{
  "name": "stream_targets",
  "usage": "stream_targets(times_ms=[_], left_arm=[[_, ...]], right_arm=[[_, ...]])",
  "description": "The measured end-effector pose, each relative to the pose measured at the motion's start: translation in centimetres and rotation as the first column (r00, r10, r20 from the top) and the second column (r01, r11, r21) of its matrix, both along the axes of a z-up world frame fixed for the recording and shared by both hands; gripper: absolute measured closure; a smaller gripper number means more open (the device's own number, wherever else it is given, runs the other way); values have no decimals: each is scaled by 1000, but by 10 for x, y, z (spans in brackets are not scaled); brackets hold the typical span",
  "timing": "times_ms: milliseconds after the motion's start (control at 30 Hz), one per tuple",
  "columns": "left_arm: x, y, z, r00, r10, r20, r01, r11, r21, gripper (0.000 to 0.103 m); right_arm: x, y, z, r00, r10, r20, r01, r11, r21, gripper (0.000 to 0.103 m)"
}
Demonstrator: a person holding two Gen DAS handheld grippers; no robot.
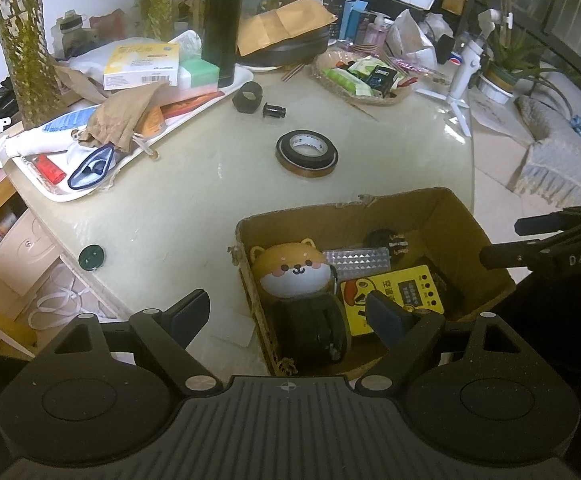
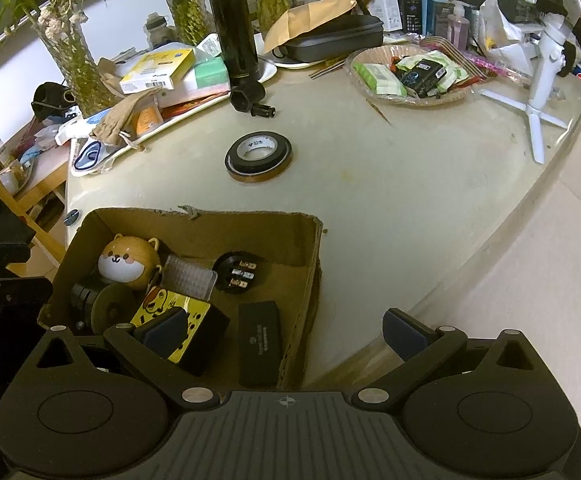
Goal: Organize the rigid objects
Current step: 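Move the right tool over the stacked tape rolls on the table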
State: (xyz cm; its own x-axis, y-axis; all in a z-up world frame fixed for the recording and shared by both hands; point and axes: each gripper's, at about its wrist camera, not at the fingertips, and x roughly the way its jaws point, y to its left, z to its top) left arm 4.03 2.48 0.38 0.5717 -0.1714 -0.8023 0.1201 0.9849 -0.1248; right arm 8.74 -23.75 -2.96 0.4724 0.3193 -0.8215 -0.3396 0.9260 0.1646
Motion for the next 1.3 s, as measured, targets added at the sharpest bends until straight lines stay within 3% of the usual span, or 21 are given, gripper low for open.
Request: stream_targets(times_ms=[1067, 1300], left_arm=[[44, -3, -6, 999, -10, 50, 8, 999, 33, 17], [54, 0, -11, 999, 2, 45, -3, 1000, 13, 17]], right_arm=[[61, 30, 2, 996, 72, 52, -71, 997, -36, 0], [82, 34, 2, 995, 83, 63, -81, 996, -33, 0]])
